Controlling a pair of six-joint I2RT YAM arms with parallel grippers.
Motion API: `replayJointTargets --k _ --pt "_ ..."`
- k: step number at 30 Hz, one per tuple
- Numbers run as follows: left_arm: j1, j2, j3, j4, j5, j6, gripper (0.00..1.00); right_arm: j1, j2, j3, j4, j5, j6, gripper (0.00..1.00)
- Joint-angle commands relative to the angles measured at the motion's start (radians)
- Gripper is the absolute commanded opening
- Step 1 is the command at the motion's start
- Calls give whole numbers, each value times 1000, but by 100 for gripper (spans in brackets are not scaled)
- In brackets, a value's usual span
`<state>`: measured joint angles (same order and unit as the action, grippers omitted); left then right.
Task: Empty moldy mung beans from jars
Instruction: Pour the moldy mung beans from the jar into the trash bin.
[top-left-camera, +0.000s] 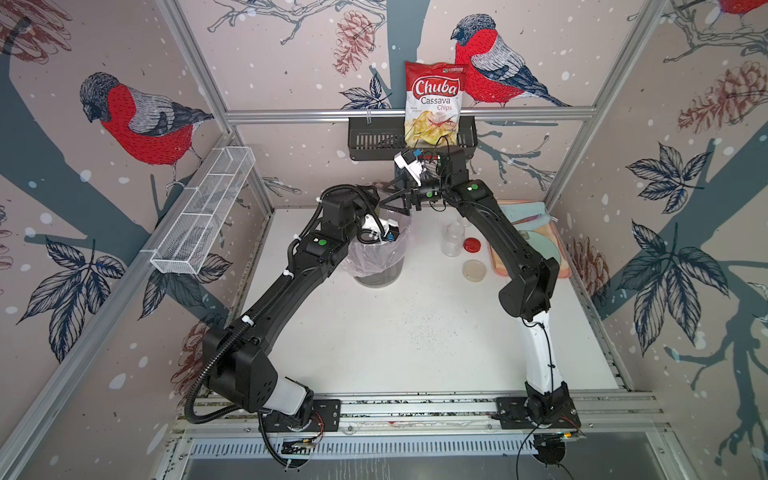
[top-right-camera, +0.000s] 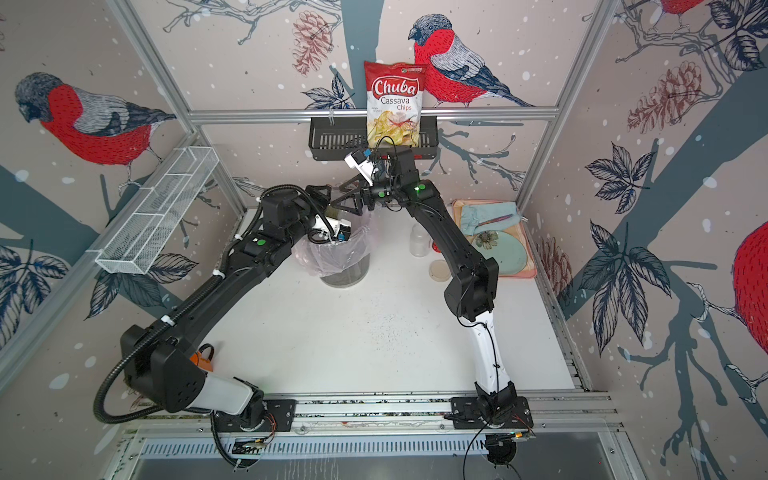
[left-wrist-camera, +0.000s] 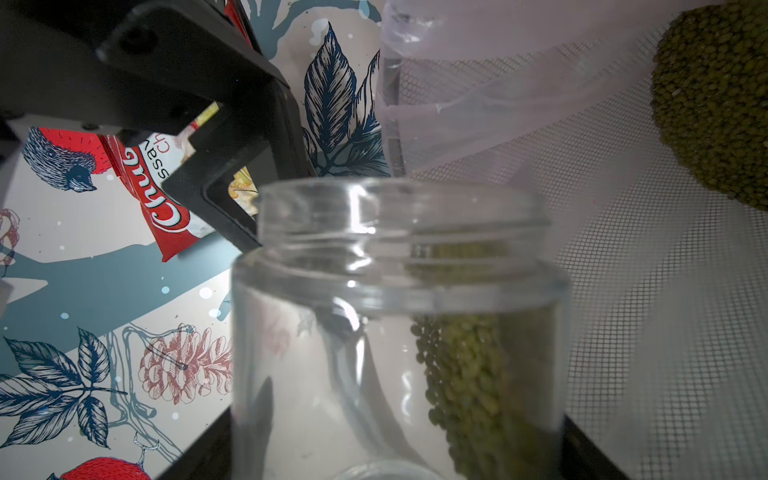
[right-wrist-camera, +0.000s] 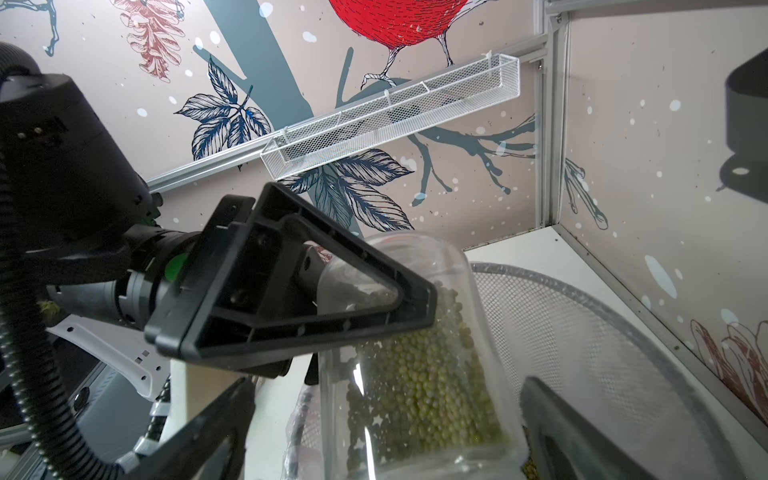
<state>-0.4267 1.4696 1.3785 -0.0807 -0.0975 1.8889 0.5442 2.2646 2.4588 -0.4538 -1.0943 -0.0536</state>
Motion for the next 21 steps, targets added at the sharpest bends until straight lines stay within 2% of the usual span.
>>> replayJointTargets --k 1,7,11,21 --pt "-6 -14 11 122 31 71 0 11 5 9 16 0 -18 100" --pt "-12 -25 18 125 37 72 0 26 8 10 -43 10 -77 99" --pt "-15 -21 24 121 31 76 0 46 8 11 -127 40 -173 100" --pt "-24 -25 16 114 21 84 0 71 28 16 -163 70 -209 100"
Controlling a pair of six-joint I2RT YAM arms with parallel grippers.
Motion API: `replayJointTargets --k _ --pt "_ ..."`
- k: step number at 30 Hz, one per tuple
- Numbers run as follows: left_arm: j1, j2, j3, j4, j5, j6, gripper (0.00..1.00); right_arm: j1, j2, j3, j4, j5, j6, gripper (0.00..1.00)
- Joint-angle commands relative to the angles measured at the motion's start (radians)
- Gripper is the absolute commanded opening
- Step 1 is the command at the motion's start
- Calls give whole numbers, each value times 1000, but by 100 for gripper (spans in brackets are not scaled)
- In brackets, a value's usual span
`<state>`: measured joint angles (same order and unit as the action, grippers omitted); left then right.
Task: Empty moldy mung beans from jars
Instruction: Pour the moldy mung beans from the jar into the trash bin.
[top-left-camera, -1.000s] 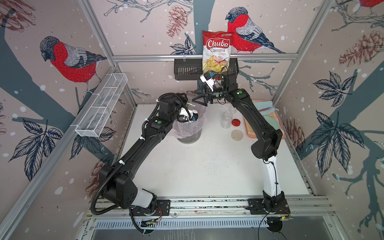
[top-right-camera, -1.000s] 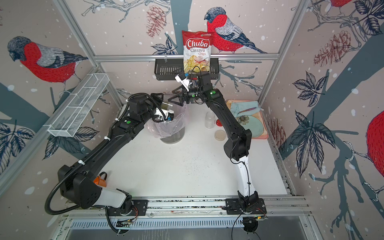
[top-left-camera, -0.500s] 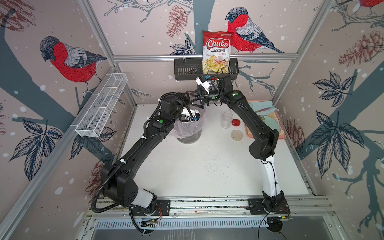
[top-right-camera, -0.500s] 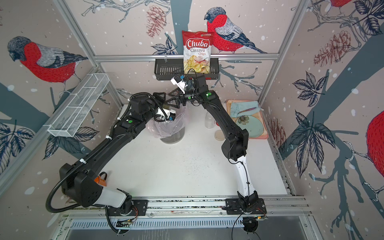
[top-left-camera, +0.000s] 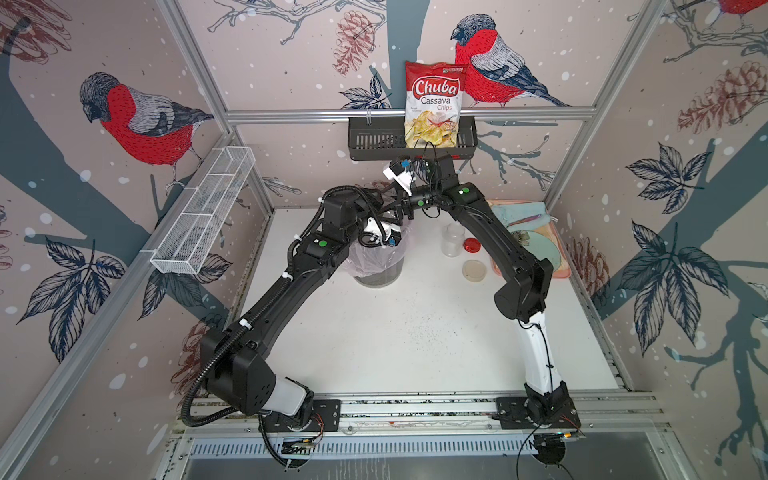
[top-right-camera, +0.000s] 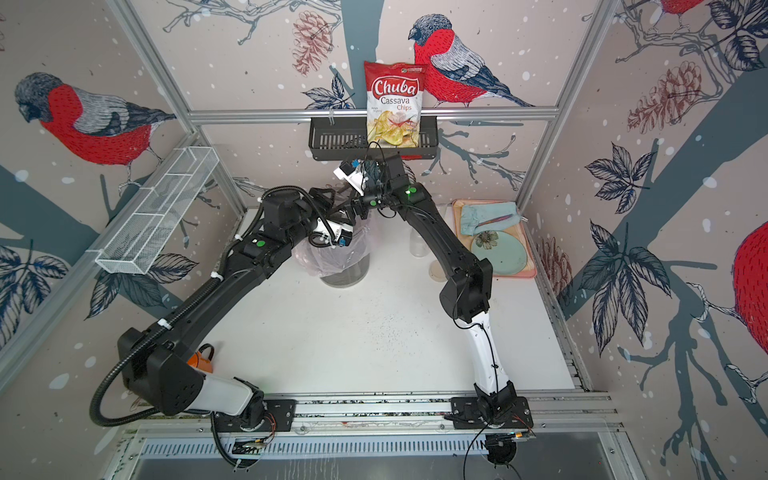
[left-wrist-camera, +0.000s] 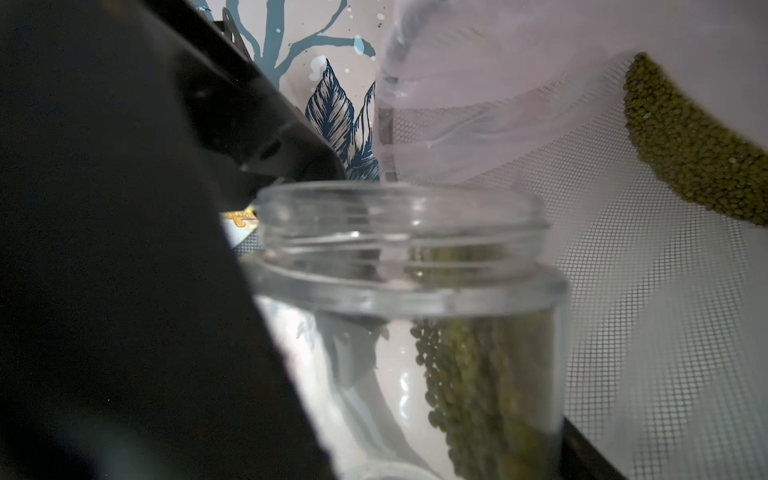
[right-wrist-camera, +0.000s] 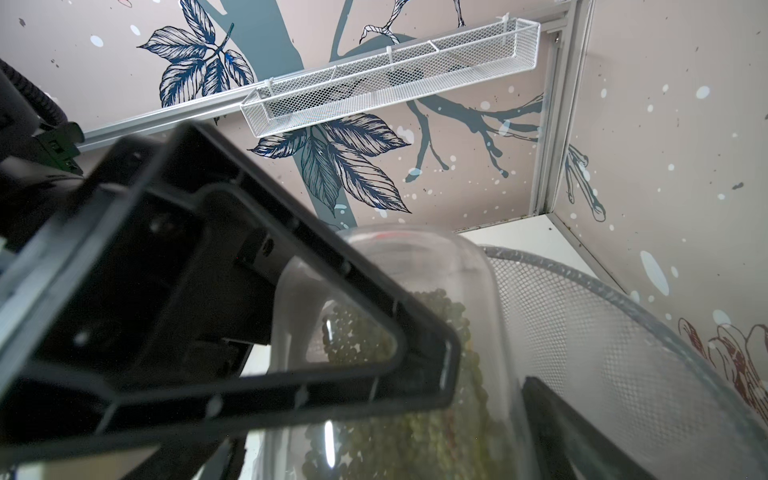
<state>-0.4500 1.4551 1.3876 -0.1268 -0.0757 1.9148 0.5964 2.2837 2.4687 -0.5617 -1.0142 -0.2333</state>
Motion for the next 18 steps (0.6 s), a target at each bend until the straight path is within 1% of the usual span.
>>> replayJointTargets --k 1,10,14,18 --pt "0 -10 7 161 0 58 0 21 9 9 -58 -7 -31 100" --pt "-1 -11 5 159 0 53 0 31 23 39 -25 15 2 100" --pt "-1 -12 1 159 -2 52 0 23 23 33 60 -3 89 99" --pt "-1 -15 -5 161 0 50 0 22 24 31 108 -18 127 97"
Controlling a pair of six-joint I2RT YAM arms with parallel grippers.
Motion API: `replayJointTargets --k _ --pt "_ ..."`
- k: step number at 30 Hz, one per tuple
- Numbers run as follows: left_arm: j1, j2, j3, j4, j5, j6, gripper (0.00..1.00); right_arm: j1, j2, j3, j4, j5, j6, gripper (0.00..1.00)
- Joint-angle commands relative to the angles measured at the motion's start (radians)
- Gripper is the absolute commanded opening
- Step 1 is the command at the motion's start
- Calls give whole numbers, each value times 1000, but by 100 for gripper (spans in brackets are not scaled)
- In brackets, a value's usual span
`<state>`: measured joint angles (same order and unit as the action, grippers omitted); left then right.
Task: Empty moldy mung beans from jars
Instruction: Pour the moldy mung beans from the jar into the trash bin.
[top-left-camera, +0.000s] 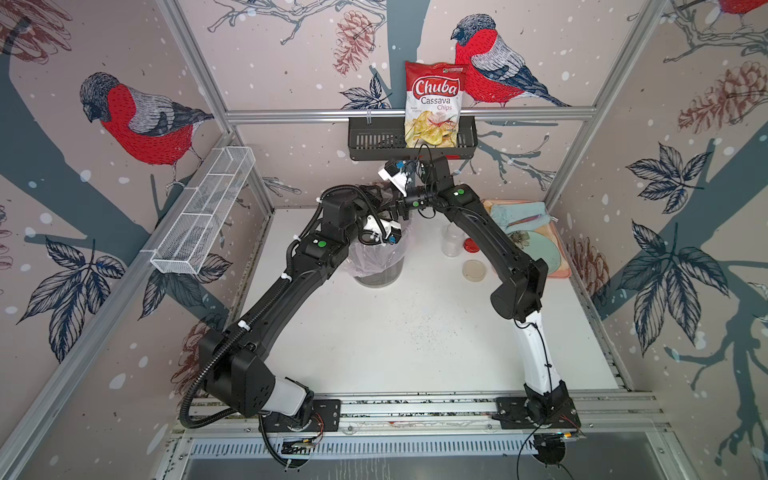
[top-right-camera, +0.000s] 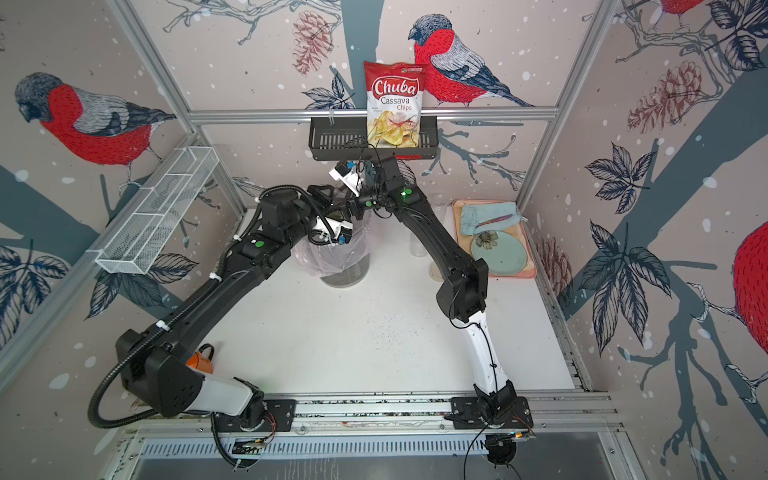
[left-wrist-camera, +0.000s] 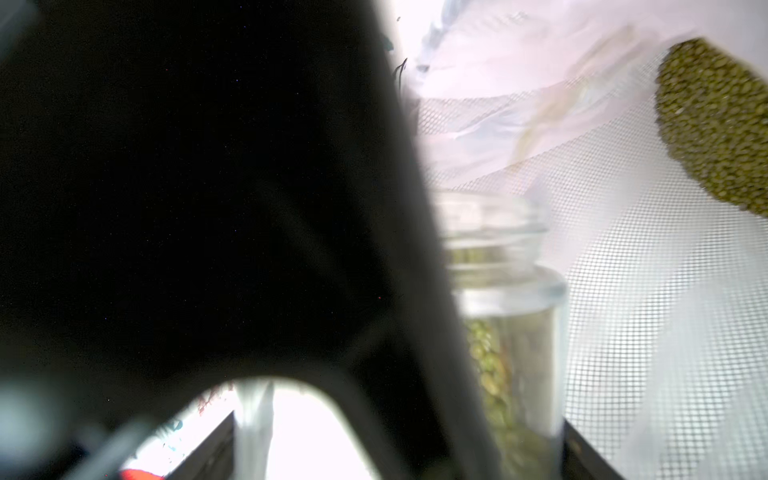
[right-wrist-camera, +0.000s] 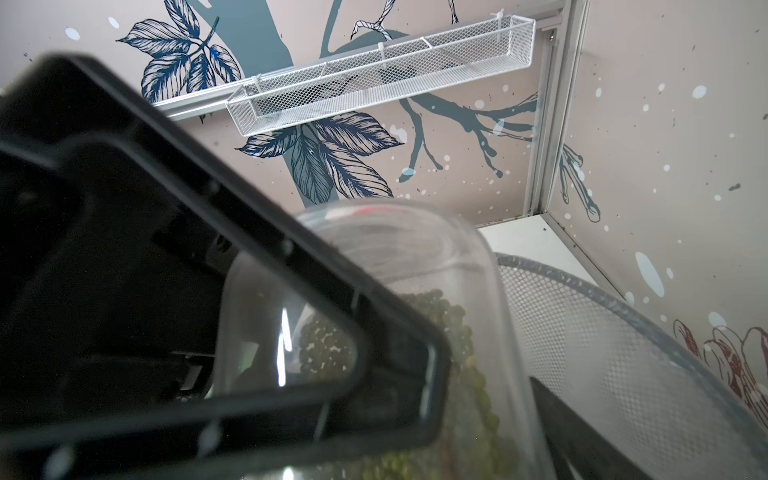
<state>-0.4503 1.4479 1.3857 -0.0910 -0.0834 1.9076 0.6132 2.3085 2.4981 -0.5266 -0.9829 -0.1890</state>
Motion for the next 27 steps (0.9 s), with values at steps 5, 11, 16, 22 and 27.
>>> replayJointTargets --k 5,11,16,22,27 --pt "1 -14 -10 125 4 55 0 3 1 -1 80 -32 84 99" --pt "5 -18 -9 123 4 56 0 -1 2 -2 47 -24 55 100" --pt "4 -14 -10 117 -4 63 0 -2 -4 -1 33 -14 40 94" --pt "4 -14 -16 108 -9 64 0 0 1 -4 20 -23 29 82" --pt "4 -14 -22 105 -11 60 0 6 15 -4 23 -23 34 72"
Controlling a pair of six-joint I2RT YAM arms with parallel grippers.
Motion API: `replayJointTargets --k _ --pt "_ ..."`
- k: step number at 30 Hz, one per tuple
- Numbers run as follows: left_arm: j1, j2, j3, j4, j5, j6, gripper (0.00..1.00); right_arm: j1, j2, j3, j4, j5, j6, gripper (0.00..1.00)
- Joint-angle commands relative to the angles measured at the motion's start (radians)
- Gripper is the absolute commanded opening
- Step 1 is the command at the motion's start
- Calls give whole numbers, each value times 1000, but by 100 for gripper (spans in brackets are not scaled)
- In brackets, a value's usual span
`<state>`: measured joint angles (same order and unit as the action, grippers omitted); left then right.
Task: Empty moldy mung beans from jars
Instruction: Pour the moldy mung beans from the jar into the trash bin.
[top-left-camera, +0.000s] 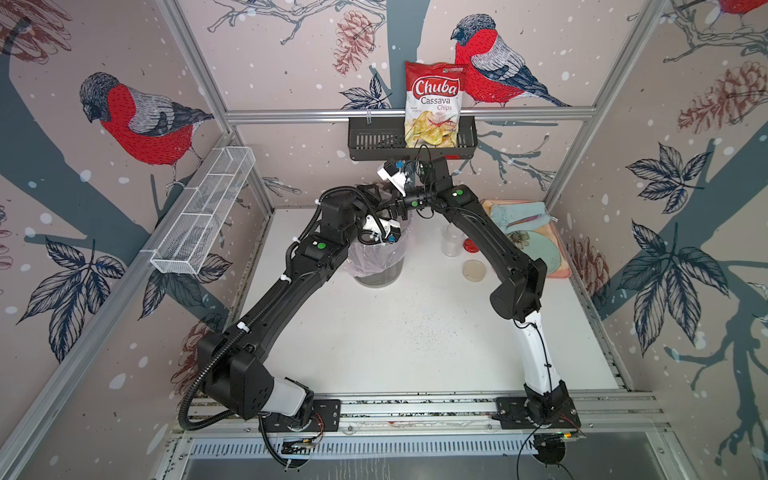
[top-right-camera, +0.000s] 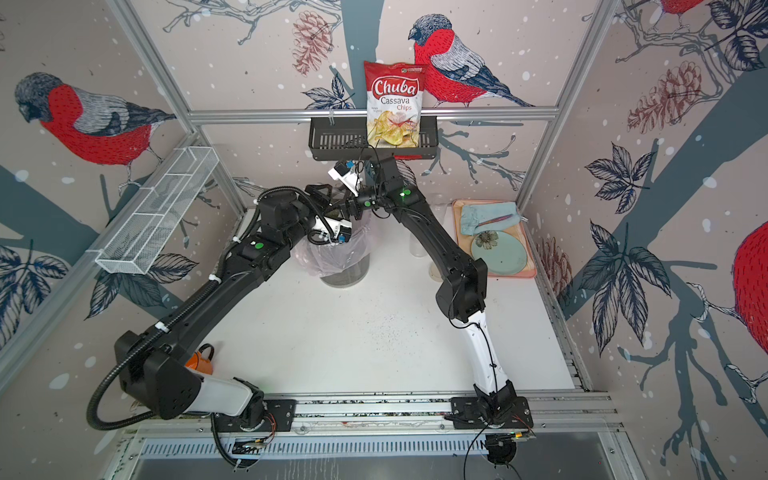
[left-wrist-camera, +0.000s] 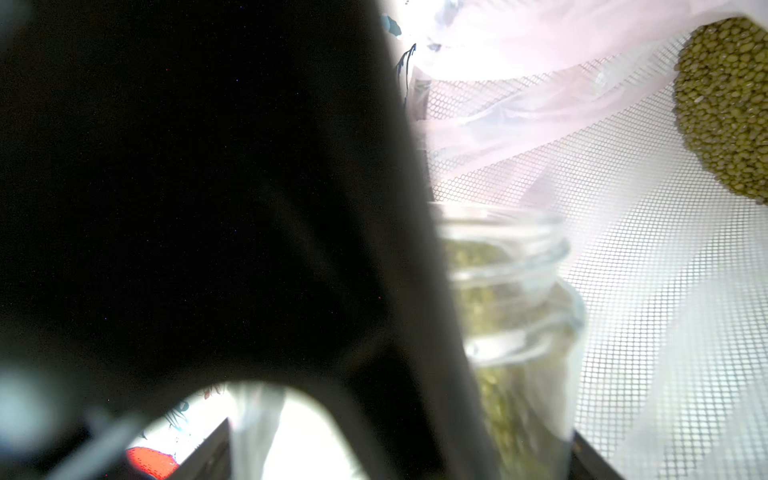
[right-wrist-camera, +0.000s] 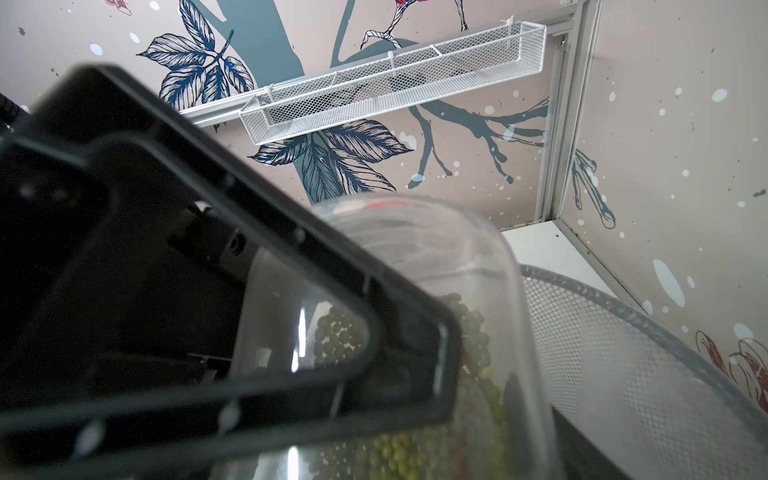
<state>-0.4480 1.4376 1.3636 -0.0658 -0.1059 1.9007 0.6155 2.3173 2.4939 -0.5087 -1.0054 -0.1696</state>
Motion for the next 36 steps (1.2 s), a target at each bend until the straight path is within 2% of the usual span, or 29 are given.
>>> replayJointTargets --k 1,7,11,17,18,19,20,29,36 --pt "2 -3 -1 81 12 67 0 4 6 0 8 -2 15 70" --pt "2 -2 -3 96 13 57 0 6 8 -1 9 -2 16 61" --pt "2 -2 -5 112 17 43 14 6 8 -3 3 -9 10 59" --pt "2 -2 -8 147 26 4 54 5 7 -5 6 -16 10 56" --pt "2 -2 -8 148 28 4 75 5 7 -6 6 -16 10 56" --pt "2 -3 -10 151 27 3 89 5 8 -5 5 -16 10 56" --pt "2 -3 -11 152 26 3 96 6 8 -6 8 -15 13 56" --pt "2 -11 -16 165 24 -9 97 4 8 -11 20 3 24 55" --pt "2 -50 -59 171 9 -41 97 -8 4 -35 87 16 82 55"
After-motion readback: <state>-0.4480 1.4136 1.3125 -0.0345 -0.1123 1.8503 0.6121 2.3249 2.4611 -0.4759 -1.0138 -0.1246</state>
